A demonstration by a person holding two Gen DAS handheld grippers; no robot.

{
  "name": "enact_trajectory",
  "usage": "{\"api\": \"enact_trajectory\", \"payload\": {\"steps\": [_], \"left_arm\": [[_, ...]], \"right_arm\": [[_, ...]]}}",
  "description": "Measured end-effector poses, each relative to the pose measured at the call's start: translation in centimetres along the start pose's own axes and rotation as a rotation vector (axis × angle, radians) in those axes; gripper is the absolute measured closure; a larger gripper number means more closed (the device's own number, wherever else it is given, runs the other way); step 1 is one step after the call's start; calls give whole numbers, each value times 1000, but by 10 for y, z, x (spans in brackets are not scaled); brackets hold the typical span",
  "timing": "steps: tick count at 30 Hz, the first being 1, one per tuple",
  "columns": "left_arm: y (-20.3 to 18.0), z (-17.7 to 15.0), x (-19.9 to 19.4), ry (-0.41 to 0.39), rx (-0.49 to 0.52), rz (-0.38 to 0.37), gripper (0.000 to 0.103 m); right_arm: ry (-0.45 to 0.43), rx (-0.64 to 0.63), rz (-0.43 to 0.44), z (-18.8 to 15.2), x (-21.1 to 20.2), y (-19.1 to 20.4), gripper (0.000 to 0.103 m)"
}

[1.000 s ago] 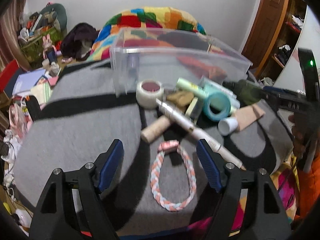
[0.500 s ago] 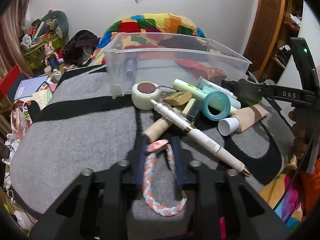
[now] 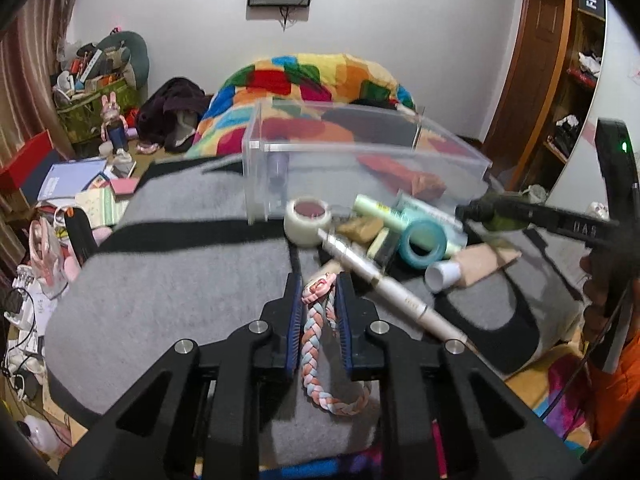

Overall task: Organize objects
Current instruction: 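Drop green glass bottle in box with right tool while left drops bracelet in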

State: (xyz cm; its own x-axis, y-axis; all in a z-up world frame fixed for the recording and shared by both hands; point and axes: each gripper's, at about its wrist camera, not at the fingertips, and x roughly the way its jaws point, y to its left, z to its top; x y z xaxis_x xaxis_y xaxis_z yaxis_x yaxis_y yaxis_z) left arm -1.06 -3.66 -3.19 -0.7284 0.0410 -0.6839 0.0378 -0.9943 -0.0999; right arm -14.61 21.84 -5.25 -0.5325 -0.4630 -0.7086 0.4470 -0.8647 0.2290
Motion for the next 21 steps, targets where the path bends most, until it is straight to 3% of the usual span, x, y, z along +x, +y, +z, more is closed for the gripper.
{"api": "enact_trajectory", "payload": {"steps": [14, 18, 21], "left_arm": [[12, 82, 11, -96, -30, -3, 87], [14, 104, 28, -76, -29, -2, 87], [15, 114, 45, -33, -33, -17, 87]], "right_arm": [[-141, -10, 45, 43, -28, 24, 49], [-132, -4, 29, 58, -15, 26, 49], [-79, -3, 17, 70, 7, 25, 49]]}}
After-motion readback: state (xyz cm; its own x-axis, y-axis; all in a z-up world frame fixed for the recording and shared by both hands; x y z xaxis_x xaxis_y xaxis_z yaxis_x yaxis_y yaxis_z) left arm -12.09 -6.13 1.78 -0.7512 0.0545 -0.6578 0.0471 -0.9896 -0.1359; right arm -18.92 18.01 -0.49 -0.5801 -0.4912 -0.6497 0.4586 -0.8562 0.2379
